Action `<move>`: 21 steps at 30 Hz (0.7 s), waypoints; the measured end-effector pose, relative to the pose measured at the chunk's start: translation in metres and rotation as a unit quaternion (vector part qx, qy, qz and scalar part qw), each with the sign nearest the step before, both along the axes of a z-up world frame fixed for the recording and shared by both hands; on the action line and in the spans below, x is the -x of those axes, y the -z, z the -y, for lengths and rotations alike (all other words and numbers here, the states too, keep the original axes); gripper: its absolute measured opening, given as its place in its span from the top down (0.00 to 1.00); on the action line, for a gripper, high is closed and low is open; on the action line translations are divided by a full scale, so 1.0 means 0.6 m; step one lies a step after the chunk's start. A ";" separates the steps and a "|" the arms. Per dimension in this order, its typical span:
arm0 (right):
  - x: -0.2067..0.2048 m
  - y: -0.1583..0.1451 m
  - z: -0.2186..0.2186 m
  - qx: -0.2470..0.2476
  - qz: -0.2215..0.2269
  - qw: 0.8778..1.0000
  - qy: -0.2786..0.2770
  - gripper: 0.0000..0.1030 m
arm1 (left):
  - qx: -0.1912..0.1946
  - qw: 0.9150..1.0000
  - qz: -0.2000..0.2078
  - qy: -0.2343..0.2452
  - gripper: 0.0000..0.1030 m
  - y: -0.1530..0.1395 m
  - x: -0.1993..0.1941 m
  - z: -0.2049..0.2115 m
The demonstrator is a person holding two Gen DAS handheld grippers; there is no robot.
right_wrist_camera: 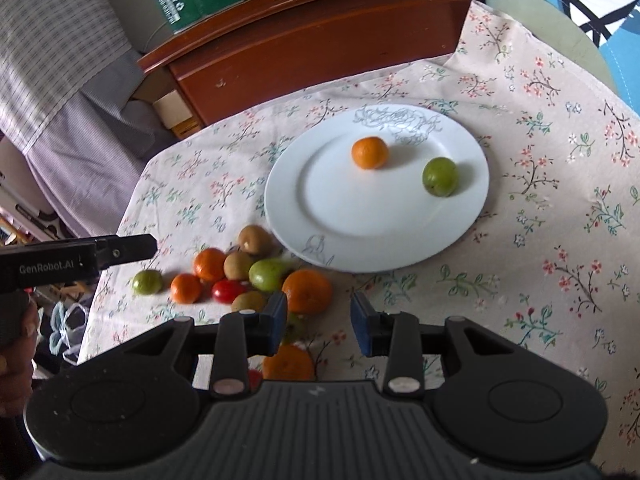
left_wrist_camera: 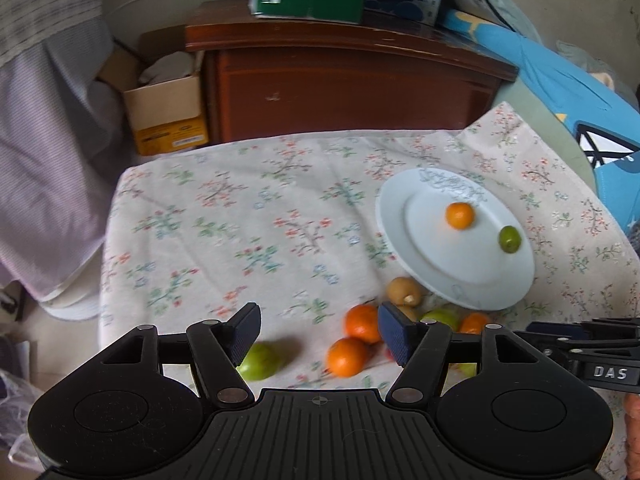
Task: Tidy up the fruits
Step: 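Move both open tools back toward the fruit cluster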
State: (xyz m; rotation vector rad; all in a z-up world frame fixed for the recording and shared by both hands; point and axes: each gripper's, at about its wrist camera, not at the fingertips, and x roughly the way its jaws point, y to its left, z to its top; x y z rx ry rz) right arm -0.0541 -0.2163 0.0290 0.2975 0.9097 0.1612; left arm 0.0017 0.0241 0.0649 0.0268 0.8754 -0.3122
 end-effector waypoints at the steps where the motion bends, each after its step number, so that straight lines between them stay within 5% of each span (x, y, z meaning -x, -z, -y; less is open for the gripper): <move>1: 0.003 0.000 -0.002 0.000 0.000 1.000 -0.002 0.64 | -0.002 1.000 -0.001 -0.004 0.37 0.000 0.003 -0.005; 21: 0.045 0.015 -0.020 -0.021 -0.024 0.999 -0.015 0.61 | -0.072 0.997 -0.003 -0.025 0.37 0.064 0.018 -0.041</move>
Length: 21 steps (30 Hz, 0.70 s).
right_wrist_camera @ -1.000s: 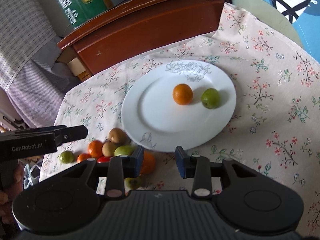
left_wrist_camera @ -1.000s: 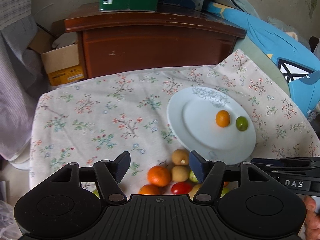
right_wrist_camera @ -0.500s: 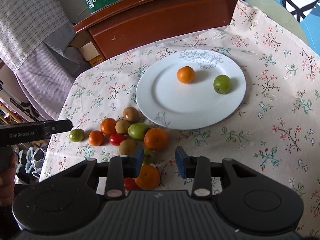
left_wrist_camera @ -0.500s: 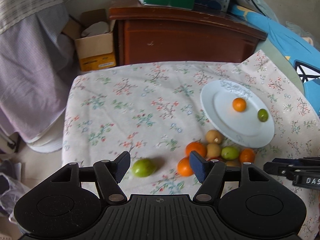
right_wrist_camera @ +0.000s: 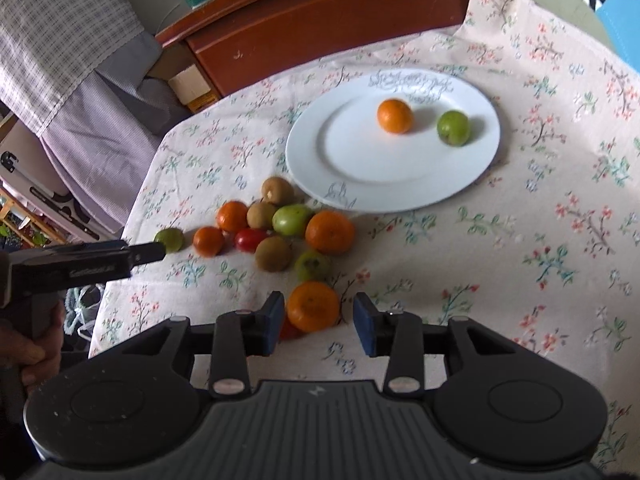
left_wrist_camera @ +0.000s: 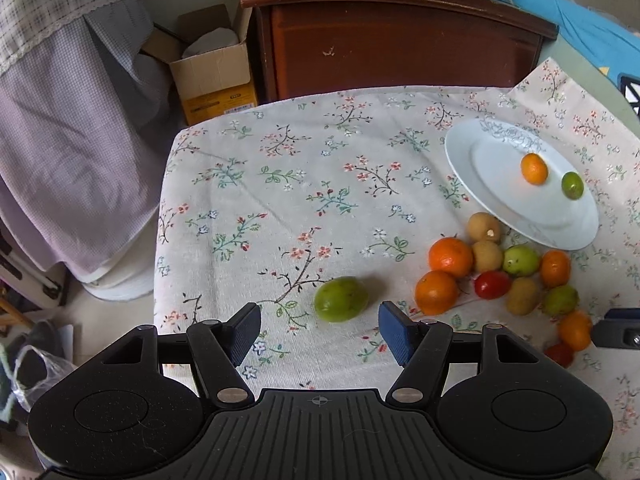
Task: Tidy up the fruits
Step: 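Move both open tools back toward the fruit cluster, then grasp the large green fruit with the left tool while the right tool grasps a tangerine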
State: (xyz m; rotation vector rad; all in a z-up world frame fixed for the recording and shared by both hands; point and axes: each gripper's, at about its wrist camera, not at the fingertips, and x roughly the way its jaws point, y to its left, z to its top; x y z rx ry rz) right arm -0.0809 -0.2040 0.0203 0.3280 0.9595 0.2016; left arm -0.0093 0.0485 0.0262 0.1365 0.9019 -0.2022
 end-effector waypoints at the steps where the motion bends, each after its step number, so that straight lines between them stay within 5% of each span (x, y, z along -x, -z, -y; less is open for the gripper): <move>1: 0.000 0.001 -0.002 0.001 -0.001 1.000 -0.002 0.61 | 0.001 1.000 0.002 0.002 0.37 0.003 -0.002 0.000; 17: -0.018 0.025 -0.022 0.020 -0.014 1.000 -0.006 0.58 | 0.007 0.999 0.009 0.033 0.39 0.033 -0.020 0.013; 21: -0.019 0.026 -0.024 0.020 -0.011 1.000 -0.006 0.60 | 0.010 0.999 0.009 0.037 0.46 0.037 -0.022 0.015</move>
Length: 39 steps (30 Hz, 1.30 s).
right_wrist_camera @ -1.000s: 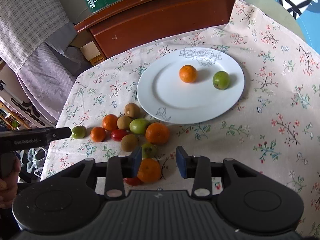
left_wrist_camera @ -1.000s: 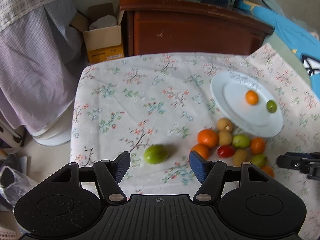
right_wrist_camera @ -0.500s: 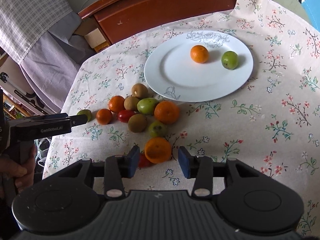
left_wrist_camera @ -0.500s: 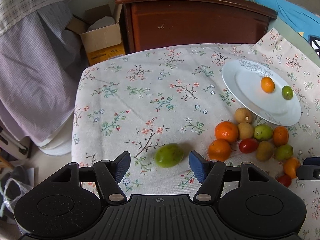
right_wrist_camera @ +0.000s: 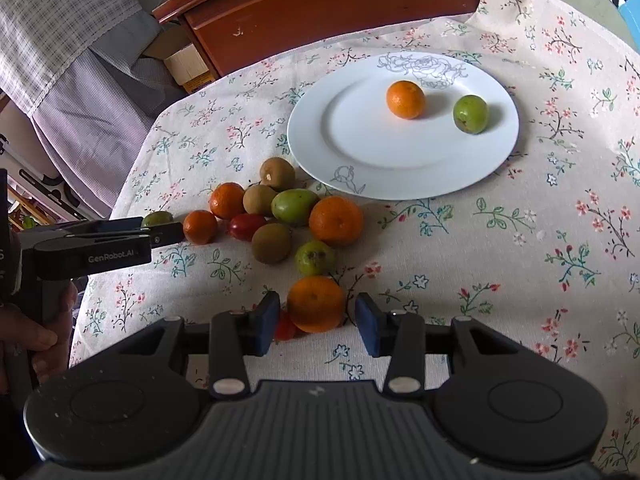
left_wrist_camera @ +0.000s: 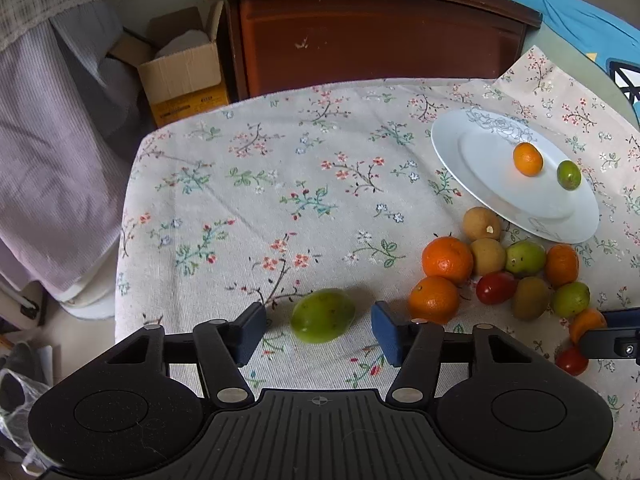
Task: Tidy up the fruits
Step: 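Grasp the large green fruit with the left tool while the right tool grasps a tangerine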
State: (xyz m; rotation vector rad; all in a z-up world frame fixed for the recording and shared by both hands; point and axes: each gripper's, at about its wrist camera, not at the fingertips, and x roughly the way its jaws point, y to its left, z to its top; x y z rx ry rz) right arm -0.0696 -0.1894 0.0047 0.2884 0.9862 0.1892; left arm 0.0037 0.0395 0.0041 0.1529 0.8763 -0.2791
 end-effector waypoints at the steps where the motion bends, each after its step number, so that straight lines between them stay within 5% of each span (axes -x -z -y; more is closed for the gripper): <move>1: 0.000 0.000 0.000 0.000 0.001 1.000 0.000 0.62 | -0.001 1.000 0.002 0.002 0.48 0.000 0.000 0.001; 8: -0.001 -0.001 -0.001 -0.002 0.002 1.000 -0.001 0.69 | 0.002 1.000 0.001 0.020 0.72 -0.003 0.006 0.009; 39: -0.003 -0.040 0.005 -0.028 0.046 0.999 -0.004 0.70 | 0.058 0.996 0.036 0.053 0.72 -0.086 0.047 0.065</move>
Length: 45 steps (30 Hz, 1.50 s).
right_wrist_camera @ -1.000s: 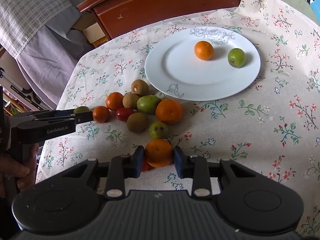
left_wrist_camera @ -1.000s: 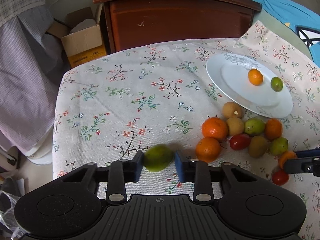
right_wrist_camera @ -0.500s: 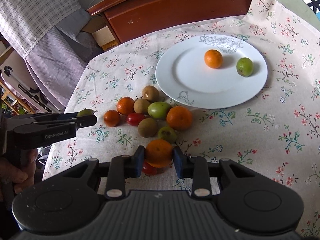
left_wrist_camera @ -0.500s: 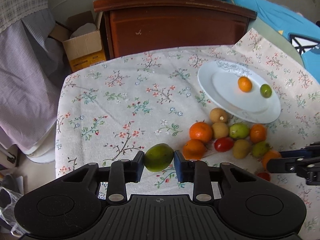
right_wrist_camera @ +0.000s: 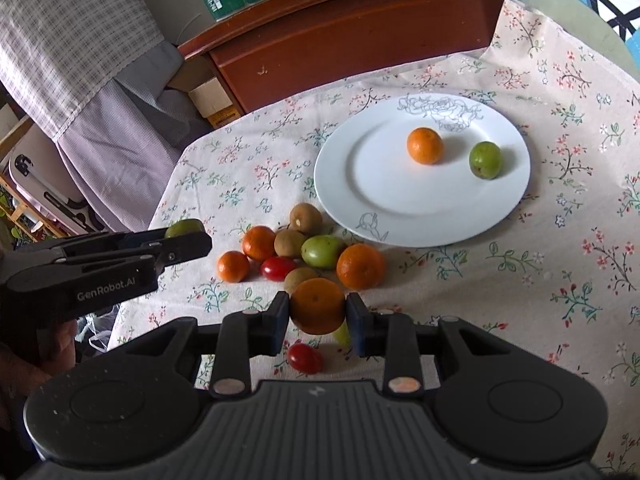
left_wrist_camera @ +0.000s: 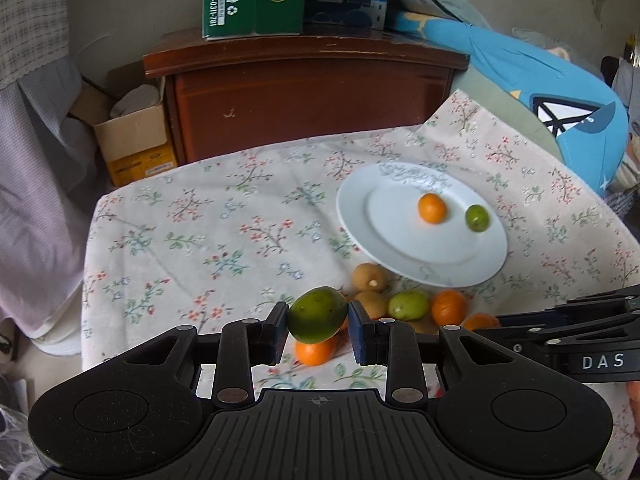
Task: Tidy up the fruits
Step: 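Grasp the large green fruit with the left tool while the right tool grasps a tangerine, then carry both fruits onto the white plate and open both tools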
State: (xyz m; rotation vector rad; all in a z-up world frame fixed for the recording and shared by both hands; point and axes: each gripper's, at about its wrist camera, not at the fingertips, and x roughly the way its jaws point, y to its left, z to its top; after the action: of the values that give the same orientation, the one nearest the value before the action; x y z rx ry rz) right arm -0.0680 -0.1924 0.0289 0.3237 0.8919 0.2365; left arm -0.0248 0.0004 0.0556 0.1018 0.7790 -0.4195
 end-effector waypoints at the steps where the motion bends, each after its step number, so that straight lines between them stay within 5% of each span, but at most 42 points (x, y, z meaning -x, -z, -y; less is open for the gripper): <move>1: -0.001 -0.002 0.002 -0.001 0.002 1.000 0.002 0.70 | 0.004 1.000 -0.001 0.002 0.72 -0.001 0.000 0.003; 22: -0.030 -0.047 0.080 -0.006 0.056 0.995 0.083 0.70 | 0.052 0.998 0.008 0.017 0.72 -0.021 -0.025 0.073; 45: -0.074 0.008 0.105 -0.015 0.017 0.992 0.127 0.70 | 0.044 0.998 -0.028 0.027 0.72 0.034 -0.078 0.141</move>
State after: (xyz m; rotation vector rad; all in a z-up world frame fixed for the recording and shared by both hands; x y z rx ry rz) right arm -0.0236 -0.2556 0.0241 0.4566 0.8053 0.0204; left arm 0.0218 -0.0840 0.0352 0.0294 0.8123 -0.5078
